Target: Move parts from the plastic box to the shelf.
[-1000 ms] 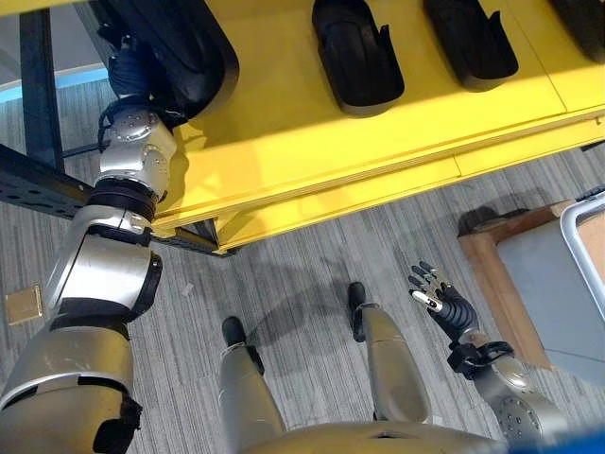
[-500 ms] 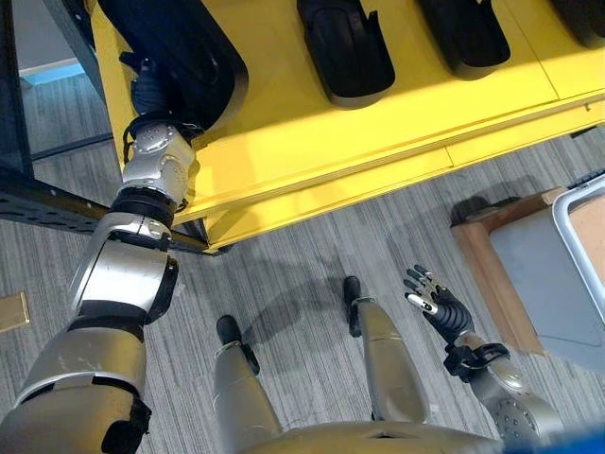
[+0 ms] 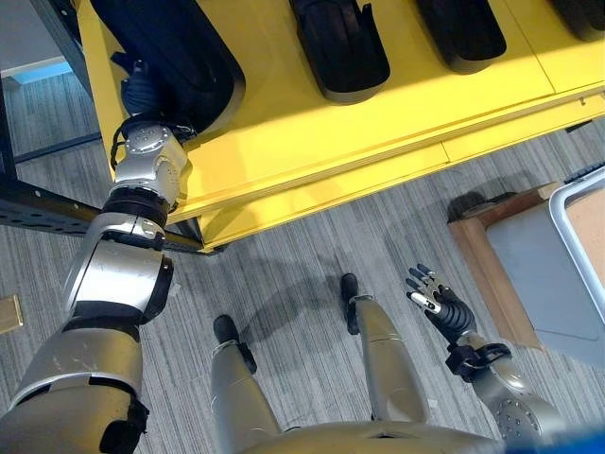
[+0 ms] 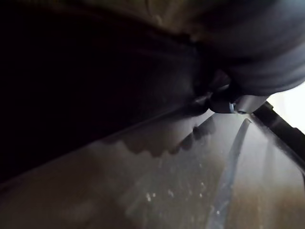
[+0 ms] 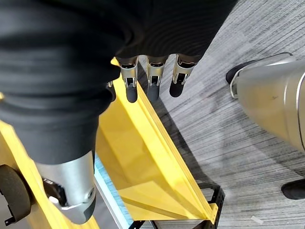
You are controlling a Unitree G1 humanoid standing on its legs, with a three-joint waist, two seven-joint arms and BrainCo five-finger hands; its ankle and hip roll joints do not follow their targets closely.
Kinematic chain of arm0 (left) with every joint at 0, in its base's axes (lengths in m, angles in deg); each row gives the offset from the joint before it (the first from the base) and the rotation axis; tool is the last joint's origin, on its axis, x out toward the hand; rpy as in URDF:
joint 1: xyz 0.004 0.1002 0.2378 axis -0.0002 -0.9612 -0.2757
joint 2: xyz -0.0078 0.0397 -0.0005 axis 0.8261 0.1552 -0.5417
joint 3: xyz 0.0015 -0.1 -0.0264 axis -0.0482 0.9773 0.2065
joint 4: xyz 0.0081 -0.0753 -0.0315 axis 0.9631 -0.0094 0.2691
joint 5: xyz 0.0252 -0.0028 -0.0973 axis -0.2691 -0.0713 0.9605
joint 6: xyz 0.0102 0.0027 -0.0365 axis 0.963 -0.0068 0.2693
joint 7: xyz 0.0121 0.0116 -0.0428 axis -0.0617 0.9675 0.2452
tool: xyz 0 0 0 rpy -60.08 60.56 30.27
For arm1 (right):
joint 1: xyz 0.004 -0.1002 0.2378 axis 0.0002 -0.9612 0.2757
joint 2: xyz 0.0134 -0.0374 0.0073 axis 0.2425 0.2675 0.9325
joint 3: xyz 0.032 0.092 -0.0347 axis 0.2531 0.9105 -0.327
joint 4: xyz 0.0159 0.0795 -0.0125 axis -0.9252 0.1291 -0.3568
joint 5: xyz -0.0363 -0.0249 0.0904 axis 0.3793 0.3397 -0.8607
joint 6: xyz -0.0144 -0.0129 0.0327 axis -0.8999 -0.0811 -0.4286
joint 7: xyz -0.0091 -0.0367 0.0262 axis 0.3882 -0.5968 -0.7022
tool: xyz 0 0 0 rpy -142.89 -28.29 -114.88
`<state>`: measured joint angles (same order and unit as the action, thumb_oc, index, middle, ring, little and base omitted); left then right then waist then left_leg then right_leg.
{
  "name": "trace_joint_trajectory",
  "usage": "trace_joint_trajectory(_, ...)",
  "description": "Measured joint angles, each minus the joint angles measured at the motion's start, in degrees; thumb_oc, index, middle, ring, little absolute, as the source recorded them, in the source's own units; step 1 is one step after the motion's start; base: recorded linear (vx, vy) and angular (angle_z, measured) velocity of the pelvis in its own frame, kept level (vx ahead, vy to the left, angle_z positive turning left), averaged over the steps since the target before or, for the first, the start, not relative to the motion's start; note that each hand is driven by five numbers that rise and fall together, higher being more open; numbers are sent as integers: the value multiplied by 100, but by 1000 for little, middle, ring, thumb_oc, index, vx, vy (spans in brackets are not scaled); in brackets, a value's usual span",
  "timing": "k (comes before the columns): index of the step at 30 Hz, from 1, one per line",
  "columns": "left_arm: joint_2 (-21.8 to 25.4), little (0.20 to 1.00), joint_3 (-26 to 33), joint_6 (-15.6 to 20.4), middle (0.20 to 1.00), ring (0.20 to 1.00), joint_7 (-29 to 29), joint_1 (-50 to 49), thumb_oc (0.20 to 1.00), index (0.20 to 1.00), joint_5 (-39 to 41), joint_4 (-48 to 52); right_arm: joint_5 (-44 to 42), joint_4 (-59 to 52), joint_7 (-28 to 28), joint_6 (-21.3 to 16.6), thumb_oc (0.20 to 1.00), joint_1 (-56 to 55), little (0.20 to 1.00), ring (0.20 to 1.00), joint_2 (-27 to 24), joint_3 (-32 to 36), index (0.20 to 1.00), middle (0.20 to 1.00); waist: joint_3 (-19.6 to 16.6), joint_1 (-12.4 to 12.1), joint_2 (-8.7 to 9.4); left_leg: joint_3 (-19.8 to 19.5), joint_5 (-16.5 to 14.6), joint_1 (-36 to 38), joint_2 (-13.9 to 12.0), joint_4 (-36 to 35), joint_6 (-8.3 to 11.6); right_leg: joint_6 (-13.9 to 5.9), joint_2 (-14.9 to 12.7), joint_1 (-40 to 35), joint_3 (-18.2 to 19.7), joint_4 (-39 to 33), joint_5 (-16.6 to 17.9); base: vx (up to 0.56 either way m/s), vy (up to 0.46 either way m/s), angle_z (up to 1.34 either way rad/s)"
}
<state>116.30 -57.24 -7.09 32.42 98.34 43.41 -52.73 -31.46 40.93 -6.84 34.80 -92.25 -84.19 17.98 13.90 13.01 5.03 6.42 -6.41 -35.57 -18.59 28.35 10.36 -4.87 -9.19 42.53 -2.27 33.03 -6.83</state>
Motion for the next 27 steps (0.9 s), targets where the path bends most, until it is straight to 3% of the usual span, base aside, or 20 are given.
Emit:
trace_joint_trajectory(2,23,410,-2,-11,410,410,1,3,410,410,-59,-16,-8,1,3,0,1000,-8,1000,1000,-1,3,1000,1000,0,1,0,0,0,-14,-5,0,1,2,6,16,3,1,0,0,0,0)
trace_joint_trajectory(3,51,931,-3,-28,931,931,0,8,931,931,-118,-16,-15,1,3,0,1000,-14,1000,1000,-2,10,1000,1000,0,0,-1,-3,1,-30,-6,6,1,2,7,27,2,3,1,0,0,0)
trace_joint_trajectory(4,110,1000,-7,-32,1000,1000,-11,28,1000,1000,-228,-14,-57,1,3,0,1000,-33,1000,1000,-6,13,1000,1000,-4,3,-9,-7,1,-88,-8,29,1,6,7,72,2,7,6,0,0,0)
trace_joint_trajectory(27,229,1000,-5,-82,1000,1000,-139,58,1000,1000,-369,-25,-173,6,121,2,1000,-35,1000,1000,-131,197,1000,1000,-9,-163,-131,-50,2,-49,-9,88,0,15,5,22,-11,104,0,0,0,0)
